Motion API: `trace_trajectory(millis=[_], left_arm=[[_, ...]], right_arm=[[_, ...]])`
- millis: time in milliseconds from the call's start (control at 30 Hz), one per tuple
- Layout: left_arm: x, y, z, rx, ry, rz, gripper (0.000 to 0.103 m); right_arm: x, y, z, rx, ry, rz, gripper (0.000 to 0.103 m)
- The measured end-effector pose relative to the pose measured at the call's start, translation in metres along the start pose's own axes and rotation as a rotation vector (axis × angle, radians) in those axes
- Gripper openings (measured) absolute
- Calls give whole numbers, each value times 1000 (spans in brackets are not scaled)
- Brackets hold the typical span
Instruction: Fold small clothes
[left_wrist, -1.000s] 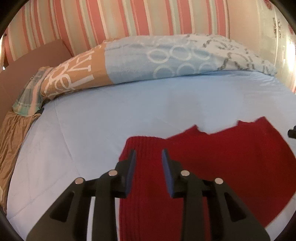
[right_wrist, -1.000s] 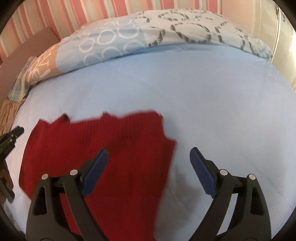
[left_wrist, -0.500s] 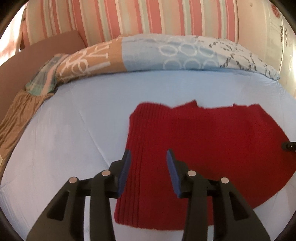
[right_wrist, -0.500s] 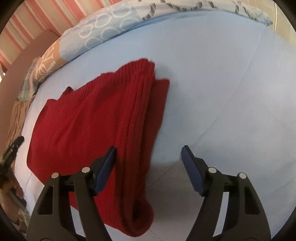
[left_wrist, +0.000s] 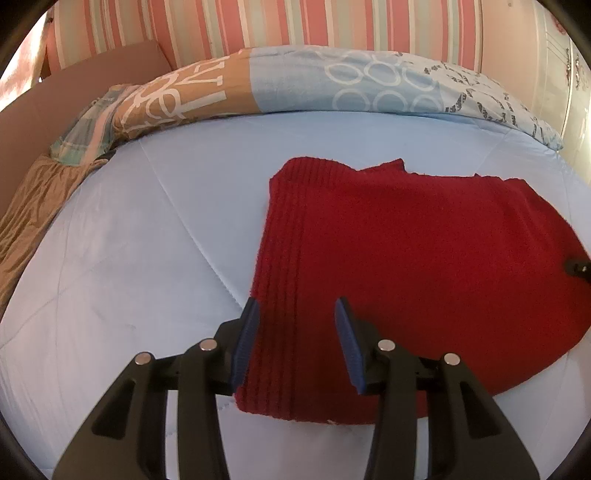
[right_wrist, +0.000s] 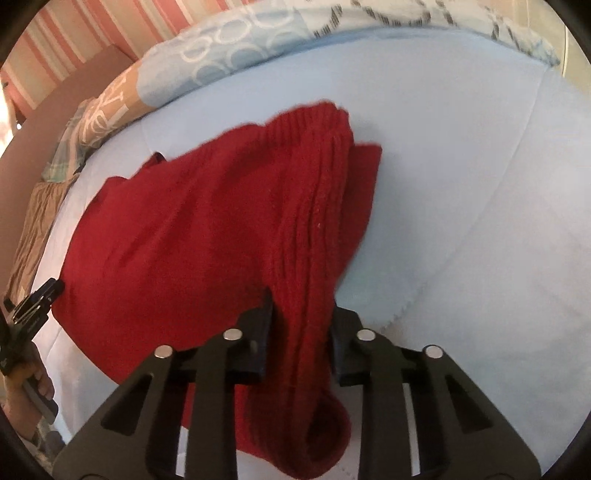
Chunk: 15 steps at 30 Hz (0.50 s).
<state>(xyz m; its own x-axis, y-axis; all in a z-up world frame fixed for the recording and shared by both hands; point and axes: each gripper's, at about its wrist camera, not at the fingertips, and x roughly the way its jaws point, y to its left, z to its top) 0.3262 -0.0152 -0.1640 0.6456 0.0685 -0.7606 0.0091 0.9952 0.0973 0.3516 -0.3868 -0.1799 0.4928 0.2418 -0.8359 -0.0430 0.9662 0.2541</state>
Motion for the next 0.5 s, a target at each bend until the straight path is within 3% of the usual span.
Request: trace_trajectory(millis=[300, 500], left_arm=[[-13, 14, 15, -19, -26, 3, 43], [-23, 32, 26, -46, -45, 1, 43]], right_arm=[[-50, 38, 16, 1, -139, 50, 21], [-80, 102, 27, -39, -216, 112, 21]])
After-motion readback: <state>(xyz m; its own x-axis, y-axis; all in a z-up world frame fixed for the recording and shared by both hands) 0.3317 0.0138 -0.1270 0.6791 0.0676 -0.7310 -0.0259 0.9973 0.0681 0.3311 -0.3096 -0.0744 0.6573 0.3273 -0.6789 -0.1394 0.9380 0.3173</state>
